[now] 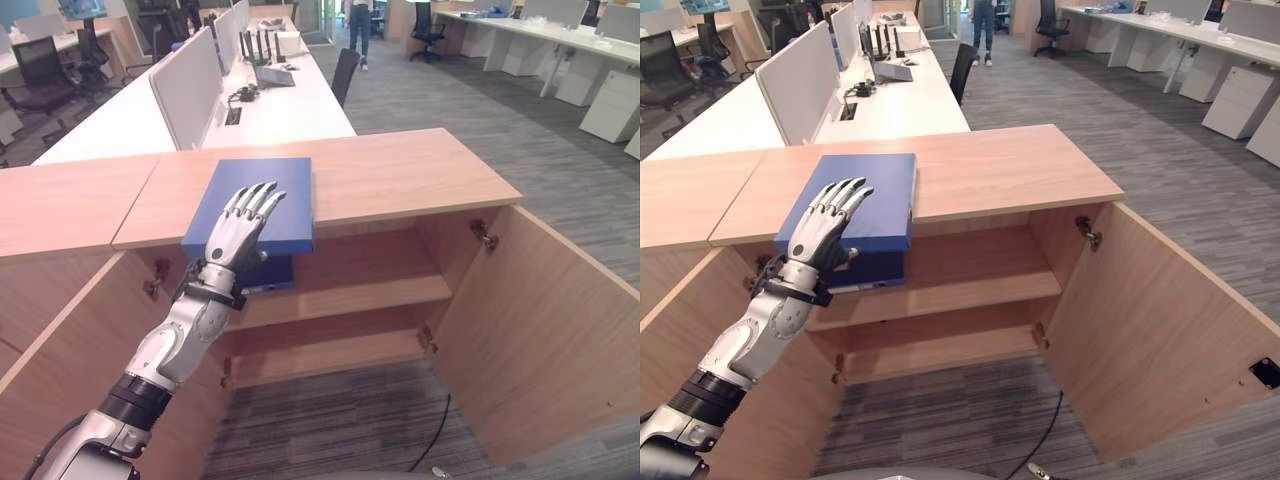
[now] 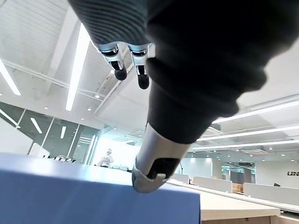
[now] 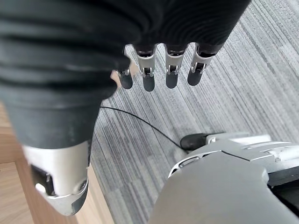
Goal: Put the empty folder in the office cabinet
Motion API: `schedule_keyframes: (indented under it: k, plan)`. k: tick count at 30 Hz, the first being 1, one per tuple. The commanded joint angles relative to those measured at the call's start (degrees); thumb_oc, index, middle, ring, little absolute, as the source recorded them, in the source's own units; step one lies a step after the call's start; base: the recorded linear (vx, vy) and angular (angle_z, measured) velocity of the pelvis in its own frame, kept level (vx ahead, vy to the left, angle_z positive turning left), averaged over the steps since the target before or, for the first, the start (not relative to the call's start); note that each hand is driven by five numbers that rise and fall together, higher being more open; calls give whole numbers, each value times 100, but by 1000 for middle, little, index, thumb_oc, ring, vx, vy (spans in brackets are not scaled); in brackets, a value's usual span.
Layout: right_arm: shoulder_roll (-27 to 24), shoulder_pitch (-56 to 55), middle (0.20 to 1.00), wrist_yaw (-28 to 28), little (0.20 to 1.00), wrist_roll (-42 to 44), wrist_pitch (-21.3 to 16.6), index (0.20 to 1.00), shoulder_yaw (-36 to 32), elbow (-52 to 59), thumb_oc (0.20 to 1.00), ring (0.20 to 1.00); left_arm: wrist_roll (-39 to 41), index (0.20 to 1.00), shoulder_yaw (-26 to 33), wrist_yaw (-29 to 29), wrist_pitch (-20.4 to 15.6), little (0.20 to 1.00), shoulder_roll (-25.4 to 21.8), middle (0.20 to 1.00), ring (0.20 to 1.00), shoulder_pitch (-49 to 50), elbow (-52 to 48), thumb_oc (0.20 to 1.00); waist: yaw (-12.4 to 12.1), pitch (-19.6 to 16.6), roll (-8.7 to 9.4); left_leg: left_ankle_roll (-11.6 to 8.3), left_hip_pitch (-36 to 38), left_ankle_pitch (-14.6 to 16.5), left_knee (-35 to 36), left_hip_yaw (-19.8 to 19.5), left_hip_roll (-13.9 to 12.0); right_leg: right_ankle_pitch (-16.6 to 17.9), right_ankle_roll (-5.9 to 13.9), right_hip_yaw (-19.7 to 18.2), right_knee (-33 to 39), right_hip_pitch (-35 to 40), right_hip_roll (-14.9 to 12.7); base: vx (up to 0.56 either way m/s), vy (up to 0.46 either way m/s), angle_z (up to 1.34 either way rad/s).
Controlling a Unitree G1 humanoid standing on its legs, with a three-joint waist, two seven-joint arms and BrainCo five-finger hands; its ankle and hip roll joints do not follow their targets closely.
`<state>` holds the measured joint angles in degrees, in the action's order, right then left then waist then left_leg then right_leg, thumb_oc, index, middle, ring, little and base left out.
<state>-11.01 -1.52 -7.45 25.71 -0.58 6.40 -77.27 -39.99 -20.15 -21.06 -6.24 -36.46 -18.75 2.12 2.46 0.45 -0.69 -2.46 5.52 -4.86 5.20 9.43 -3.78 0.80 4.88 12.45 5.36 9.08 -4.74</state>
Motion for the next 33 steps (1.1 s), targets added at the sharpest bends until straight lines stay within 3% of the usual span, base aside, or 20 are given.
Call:
schedule_keyframes:
  k: [1, 16, 33]
  plan:
    - [75, 414, 1000, -14, 1000, -82, -61, 1000, 109, -320, 1000, 1000, -227, 1000, 32, -166, -14, 1000, -218, 1000, 1000, -899, 145, 1000, -50, 109, 302, -80, 334, 907, -20, -48, 44, -78, 278, 124, -36, 0, -28, 0, 0, 0]
    - [84, 415, 1000, -14, 1000, -105, -24, 1000, 90, -300, 1000, 1000, 312, 1000, 165, -4, 180, 1000, 196, 1000, 1000, -781, 647, 1000, 7, 97, 288, -67, 391, 919, -20, 1, 55, -72, 265, 62, -36, 13, -38, -1, 3, -3]
    - [58, 445, 1000, -12, 1000, -117, 25, 1000, 85, -356, 1000, 1000, -26, 1000, 230, -131, 580, 1000, 182, 1000, 1000, -928, 1378, 1000, 35, 89, 299, -74, 422, 921, -20, 46, 43, -67, 266, 43, -36, 18, -31, 0, 0, 0]
